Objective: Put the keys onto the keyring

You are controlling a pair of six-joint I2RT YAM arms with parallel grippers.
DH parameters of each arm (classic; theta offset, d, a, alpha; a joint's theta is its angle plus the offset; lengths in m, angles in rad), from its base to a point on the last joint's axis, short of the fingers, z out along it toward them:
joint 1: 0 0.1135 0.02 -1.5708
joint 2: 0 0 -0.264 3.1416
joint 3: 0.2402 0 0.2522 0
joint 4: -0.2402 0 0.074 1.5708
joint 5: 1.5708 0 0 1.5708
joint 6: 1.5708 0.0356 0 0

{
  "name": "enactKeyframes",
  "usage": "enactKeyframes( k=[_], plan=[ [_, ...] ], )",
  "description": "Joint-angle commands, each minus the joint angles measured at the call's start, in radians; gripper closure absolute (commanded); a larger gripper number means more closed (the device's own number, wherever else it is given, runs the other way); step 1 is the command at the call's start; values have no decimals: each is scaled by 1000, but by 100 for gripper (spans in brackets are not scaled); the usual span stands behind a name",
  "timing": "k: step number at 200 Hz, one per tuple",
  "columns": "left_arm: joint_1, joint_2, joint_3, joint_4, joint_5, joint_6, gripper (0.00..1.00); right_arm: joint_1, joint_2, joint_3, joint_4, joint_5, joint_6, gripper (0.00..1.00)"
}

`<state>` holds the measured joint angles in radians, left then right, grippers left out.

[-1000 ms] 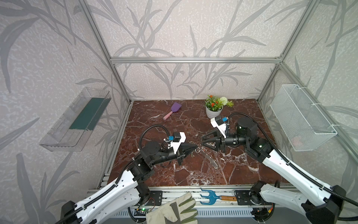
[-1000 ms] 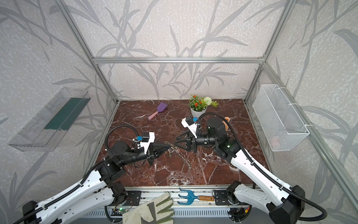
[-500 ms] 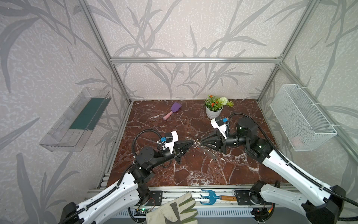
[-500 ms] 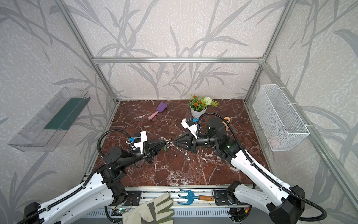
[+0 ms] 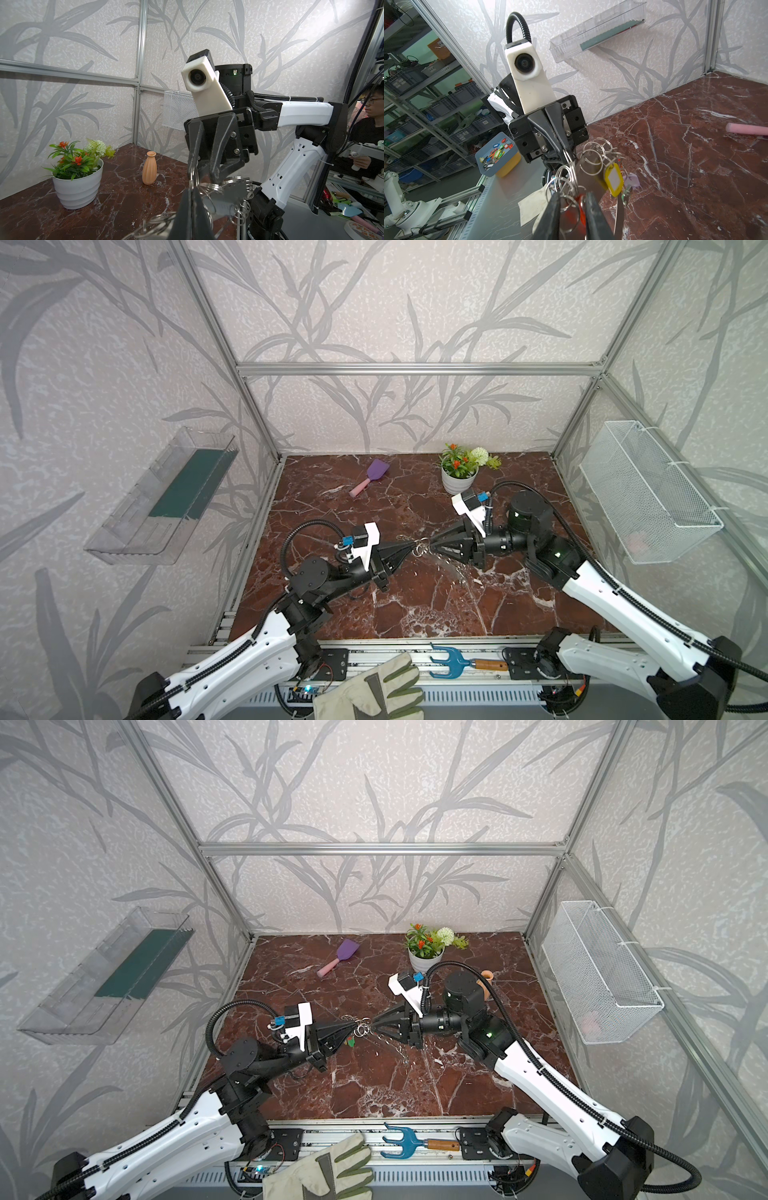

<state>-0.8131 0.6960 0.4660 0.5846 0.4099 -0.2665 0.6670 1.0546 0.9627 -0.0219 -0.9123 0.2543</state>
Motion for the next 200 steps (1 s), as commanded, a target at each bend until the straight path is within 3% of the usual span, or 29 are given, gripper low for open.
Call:
enactKeyframes(
  k=[1, 31, 53, 90, 148, 200],
  plan=[
    [-9, -16, 0, 74, 12, -12, 100, 4, 2, 41, 5, 14, -15, 69],
    [-19, -24, 2, 58, 16, -4, 100, 3, 15, 62, -1, 31, -18, 65],
    [-23, -32, 2, 49, 9, 4, 100, 5, 25, 69, 4, 11, -13, 68],
    [-26, -31, 5, 48, 1, 9, 100, 11, 30, 61, 21, -31, -3, 81],
    [-28, -25, 4, 63, -11, 7, 100, 17, 12, 39, -11, -4, -22, 100],
    [-32, -18, -18, 176, -69, -19, 100, 16, 11, 16, -18, 10, -23, 100]
  ],
)
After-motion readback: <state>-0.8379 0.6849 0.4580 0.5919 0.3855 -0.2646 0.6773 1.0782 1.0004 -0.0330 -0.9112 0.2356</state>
